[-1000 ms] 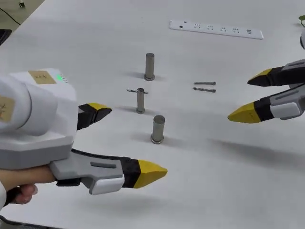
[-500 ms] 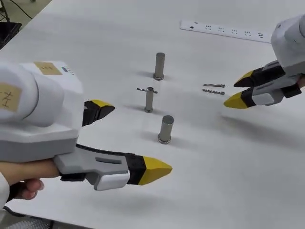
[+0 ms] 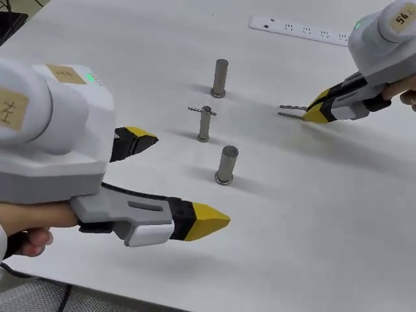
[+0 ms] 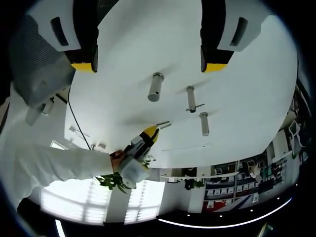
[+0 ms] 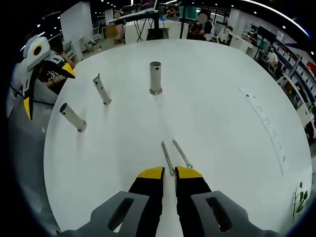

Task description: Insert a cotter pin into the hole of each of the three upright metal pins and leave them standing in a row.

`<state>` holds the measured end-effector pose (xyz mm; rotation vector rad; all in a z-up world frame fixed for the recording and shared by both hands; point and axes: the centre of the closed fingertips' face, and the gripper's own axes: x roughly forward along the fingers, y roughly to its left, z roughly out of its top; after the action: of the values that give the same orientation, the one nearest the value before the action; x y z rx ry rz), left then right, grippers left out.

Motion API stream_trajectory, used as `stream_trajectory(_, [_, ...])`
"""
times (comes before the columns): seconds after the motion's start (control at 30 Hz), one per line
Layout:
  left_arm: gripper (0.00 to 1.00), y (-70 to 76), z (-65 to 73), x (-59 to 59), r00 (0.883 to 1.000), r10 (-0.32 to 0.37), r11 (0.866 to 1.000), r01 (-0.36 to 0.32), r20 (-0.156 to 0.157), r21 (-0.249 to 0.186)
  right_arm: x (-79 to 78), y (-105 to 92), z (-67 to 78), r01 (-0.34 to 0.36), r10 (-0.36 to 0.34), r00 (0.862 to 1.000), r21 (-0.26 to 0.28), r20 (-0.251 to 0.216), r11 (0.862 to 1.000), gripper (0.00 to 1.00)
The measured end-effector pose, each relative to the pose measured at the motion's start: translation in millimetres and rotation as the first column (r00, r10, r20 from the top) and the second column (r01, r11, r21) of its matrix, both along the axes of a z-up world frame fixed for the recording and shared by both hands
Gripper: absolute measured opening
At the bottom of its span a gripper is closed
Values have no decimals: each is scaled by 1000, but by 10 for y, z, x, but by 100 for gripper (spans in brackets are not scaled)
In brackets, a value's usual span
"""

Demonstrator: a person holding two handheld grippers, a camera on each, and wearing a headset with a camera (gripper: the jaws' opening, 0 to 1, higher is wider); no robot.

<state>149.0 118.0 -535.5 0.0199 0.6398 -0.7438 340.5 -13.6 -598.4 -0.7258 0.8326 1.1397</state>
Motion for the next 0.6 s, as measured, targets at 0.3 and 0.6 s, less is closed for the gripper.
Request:
stream_trajectory(0.3, [83, 22, 172, 111, 998, 49, 995, -47, 26, -88, 18, 71, -68, -45, 44, 999, -34, -19, 998, 0])
stream_trajectory(0.6, [82, 49, 161, 123, 998, 54, 995, -51, 33, -91, 23, 72, -172, -118, 116, 993, -110, -27, 987, 1])
